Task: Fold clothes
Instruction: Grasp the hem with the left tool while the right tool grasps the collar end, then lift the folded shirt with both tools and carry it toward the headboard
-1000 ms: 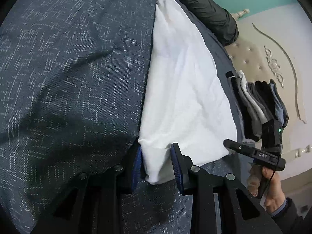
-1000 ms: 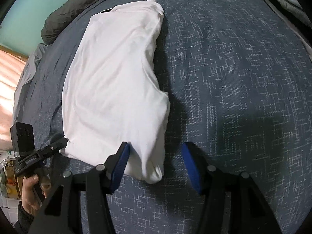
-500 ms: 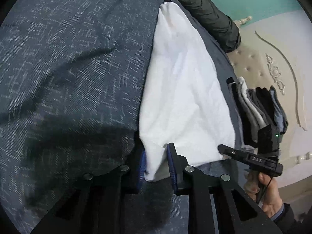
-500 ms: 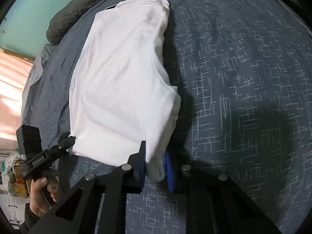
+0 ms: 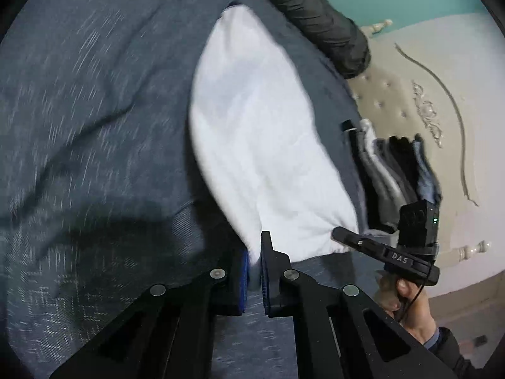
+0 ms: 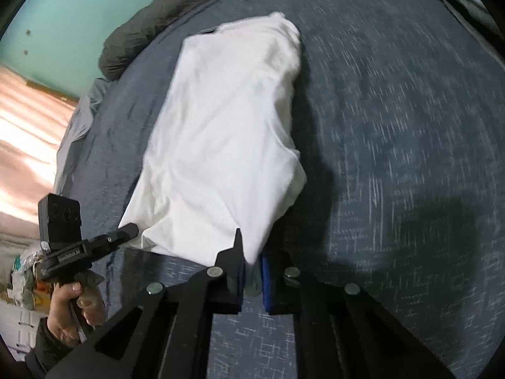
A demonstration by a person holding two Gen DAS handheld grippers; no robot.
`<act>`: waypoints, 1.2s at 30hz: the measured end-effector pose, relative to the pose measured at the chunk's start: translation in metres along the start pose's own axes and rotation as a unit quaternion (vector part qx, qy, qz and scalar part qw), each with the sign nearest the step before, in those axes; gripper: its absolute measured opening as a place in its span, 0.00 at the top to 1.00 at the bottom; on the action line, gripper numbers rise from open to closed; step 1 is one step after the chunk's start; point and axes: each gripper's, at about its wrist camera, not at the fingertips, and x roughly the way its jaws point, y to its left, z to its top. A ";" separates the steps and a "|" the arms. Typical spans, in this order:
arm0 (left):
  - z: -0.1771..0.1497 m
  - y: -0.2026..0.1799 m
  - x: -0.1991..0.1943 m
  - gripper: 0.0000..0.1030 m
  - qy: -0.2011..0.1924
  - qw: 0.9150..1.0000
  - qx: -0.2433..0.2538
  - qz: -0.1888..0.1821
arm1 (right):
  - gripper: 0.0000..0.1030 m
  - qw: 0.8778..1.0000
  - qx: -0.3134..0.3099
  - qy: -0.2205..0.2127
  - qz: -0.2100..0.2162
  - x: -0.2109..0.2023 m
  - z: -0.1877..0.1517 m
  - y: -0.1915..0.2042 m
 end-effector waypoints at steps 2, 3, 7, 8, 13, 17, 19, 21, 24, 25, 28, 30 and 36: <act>0.008 -0.020 -0.011 0.94 -0.009 1.000 0.016 -0.001 | 0.93 1.000 -0.007 -0.012 0.012 -0.017 0.008 0.003; 0.012 -0.030 -0.016 0.94 -0.014 1.000 0.024 -0.002 | 0.93 1.000 -0.012 -0.021 0.016 -0.027 0.012 0.005; 0.027 -0.066 -0.036 0.94 -0.029 0.998 0.052 -0.007 | 0.93 0.998 -0.023 -0.046 0.026 -0.047 0.016 0.037; 0.031 -0.076 -0.042 0.94 -0.034 0.998 0.059 -0.007 | 0.93 0.998 -0.025 -0.053 0.028 -0.056 0.018 0.039; 0.054 -0.119 -0.067 0.94 -0.052 0.995 0.080 -0.012 | 0.93 0.995 -0.038 -0.081 0.041 -0.106 0.038 0.049; 0.072 -0.154 -0.090 0.94 -0.071 0.993 0.095 -0.026 | 0.93 0.992 -0.051 -0.101 0.048 -0.137 0.070 0.068; 0.082 -0.175 -0.098 0.94 -0.079 0.991 0.101 -0.034 | 0.93 0.991 -0.058 -0.112 0.049 -0.155 0.085 0.085; 0.092 -0.197 -0.107 0.94 -0.087 0.989 0.108 -0.040 | 0.93 0.989 -0.066 -0.121 0.046 -0.171 0.100 0.098; 0.105 -0.227 -0.120 0.94 -0.097 0.986 0.125 -0.046 | 0.93 0.986 -0.076 -0.138 0.046 -0.202 0.118 0.115; 0.109 -0.241 -0.125 0.94 -0.101 0.985 0.134 -0.044 | 0.93 0.985 -0.078 -0.145 0.046 -0.214 0.122 0.117; 0.116 -0.266 -0.133 0.94 -0.106 0.982 0.147 -0.049 | 0.93 0.982 -0.088 -0.162 0.046 -0.250 0.131 0.126; 0.120 -0.283 -0.138 0.94 -0.110 0.980 0.155 -0.052 | 0.93 0.980 -0.097 -0.171 0.043 -0.268 0.136 0.134; 0.124 -0.332 -0.141 0.94 -0.112 0.975 0.185 -0.054 | 0.93 0.975 -0.115 -0.187 0.040 -0.311 0.142 0.143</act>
